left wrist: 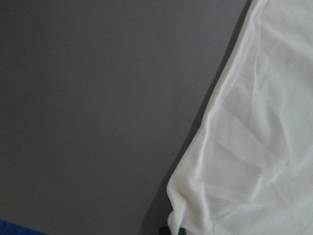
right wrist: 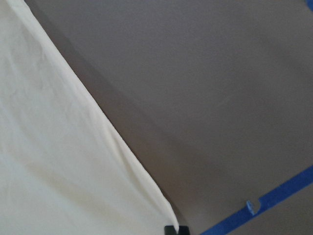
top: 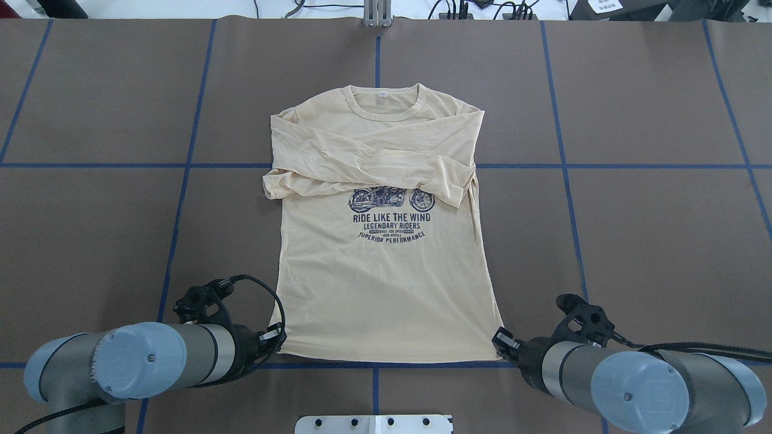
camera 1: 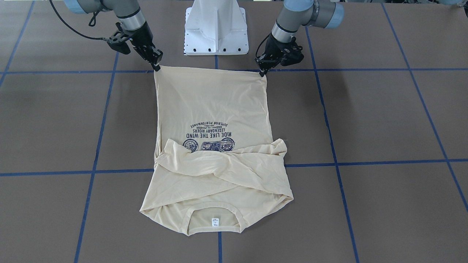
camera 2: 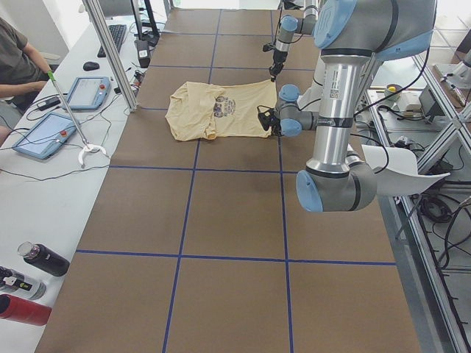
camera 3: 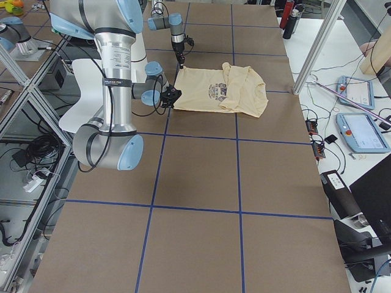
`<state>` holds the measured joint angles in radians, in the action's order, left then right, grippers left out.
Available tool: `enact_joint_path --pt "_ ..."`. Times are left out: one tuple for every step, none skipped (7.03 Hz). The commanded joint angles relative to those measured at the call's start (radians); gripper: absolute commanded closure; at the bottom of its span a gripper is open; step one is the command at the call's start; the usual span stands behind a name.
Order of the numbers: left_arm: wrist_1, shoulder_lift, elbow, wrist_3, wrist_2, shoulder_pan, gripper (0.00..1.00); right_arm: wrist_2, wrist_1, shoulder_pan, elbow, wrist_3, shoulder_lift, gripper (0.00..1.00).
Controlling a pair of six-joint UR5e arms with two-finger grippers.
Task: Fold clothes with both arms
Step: 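Grasp both near hem corners with the left and right grippers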
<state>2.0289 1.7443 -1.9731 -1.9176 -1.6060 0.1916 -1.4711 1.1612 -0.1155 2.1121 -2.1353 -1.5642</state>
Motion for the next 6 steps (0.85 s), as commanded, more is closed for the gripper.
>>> enact_joint_path --pt "-0.112 -0.023 -0.091 -0.003 0.001 -0.013 1.0 -0.002 0.0 -0.001 0.012 0.0 -0.005 0.96" --pt "-0.131 -0.043 -0.142 -0.006 -0.005 -0.015 1.0 -0.009 0.0 0.002 0.046 -0.003 -0.031 0.96" --pt "-0.137 -0.051 -0.201 -0.012 -0.068 -0.015 1.0 -0.012 0.0 0.019 0.092 -0.009 -0.071 0.96" --pt "-0.142 -0.055 -0.249 -0.07 -0.119 -0.015 1.0 -0.027 0.0 0.02 0.126 -0.011 -0.085 0.96" --pt "-0.144 -0.054 -0.278 -0.116 -0.124 -0.015 1.0 -0.043 0.0 0.02 0.15 -0.012 -0.094 0.96" --pt "-0.144 -0.058 -0.305 -0.173 -0.126 -0.008 1.0 -0.058 0.0 0.019 0.184 -0.012 -0.105 0.96"
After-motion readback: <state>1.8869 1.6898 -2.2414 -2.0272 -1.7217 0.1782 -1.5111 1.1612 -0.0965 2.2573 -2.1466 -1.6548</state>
